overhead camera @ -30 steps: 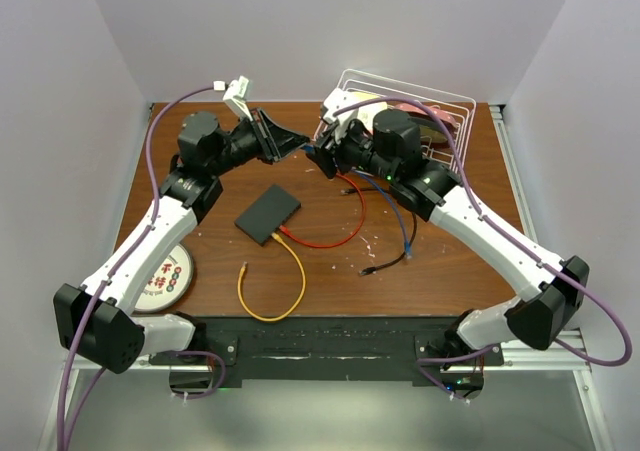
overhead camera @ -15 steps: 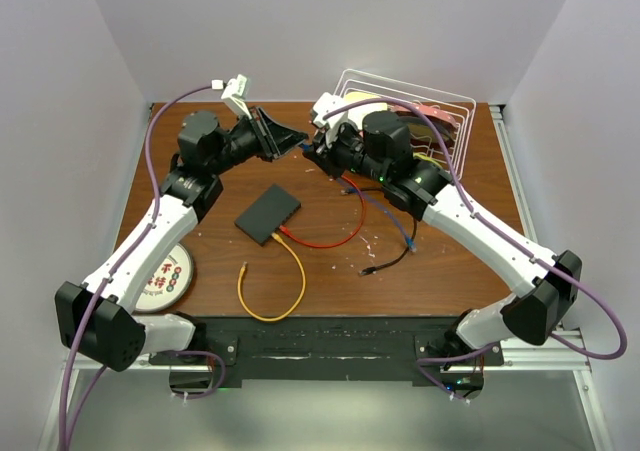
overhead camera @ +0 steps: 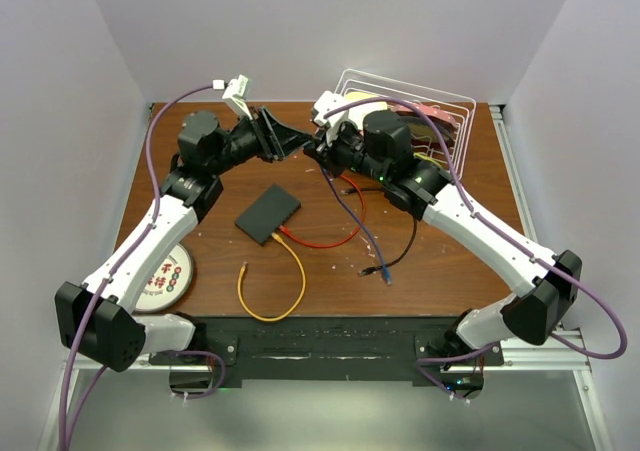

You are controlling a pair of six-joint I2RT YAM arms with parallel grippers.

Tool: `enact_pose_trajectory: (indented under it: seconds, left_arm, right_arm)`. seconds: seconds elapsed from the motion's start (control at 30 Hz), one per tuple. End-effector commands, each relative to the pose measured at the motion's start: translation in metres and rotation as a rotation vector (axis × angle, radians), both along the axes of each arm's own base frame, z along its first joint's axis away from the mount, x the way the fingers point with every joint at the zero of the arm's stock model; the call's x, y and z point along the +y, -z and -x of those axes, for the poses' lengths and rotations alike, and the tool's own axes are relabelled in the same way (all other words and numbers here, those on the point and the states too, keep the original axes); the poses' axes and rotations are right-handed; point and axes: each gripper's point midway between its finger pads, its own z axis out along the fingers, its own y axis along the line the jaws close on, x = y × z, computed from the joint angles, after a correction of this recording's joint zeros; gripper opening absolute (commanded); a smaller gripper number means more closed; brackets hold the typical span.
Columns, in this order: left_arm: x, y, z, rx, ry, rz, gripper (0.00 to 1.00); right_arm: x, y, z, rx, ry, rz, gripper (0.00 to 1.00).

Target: Insert the plug into the switch port

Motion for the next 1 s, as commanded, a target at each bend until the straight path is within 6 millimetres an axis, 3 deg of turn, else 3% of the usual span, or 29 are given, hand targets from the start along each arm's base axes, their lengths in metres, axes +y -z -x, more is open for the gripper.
enact_pose_trajectory:
  seconds: [0.0, 0.03, 0.13, 0.4, 0.6, 0.73, 0.97]
  left_arm:
    - [0.003, -0.009, 0.004, -0.051, 0.035, 0.004, 0.60]
    - [0.006, -0.005, 0.001, -0.042, 0.025, 0.000, 0.70]
    - [0.020, 0.001, -0.009, -0.033, -0.014, 0.002, 0.80]
    - [0.070, 0.028, -0.045, -0.008, -0.214, -0.032, 0.86]
    - [0.106, 0.080, -0.072, 0.081, -0.352, -0.088, 0.86]
    - [0.129, 0.127, -0.083, 0.172, -0.415, -0.128, 0.86]
    - [0.147, 0.192, -0.094, 0.268, -0.471, -0.212, 0.87]
  right_arm:
    - [-0.007, -0.031, -0.010, -0.077, 0.046, -0.060, 0.00]
    - [-0.008, -0.028, -0.010, -0.070, 0.044, -0.054, 0.00]
    - [-0.008, -0.023, -0.009, -0.063, 0.045, -0.042, 0.00]
    - [-0.005, -0.001, -0.010, -0.026, 0.031, 0.000, 0.00]
    - [0.006, 0.033, -0.017, 0.040, 0.014, 0.040, 0.00]
    - [0.016, 0.055, -0.021, 0.087, 0.002, 0.039, 0.00]
    - [0.028, 0.106, -0.022, 0.199, -0.013, 0.053, 0.00]
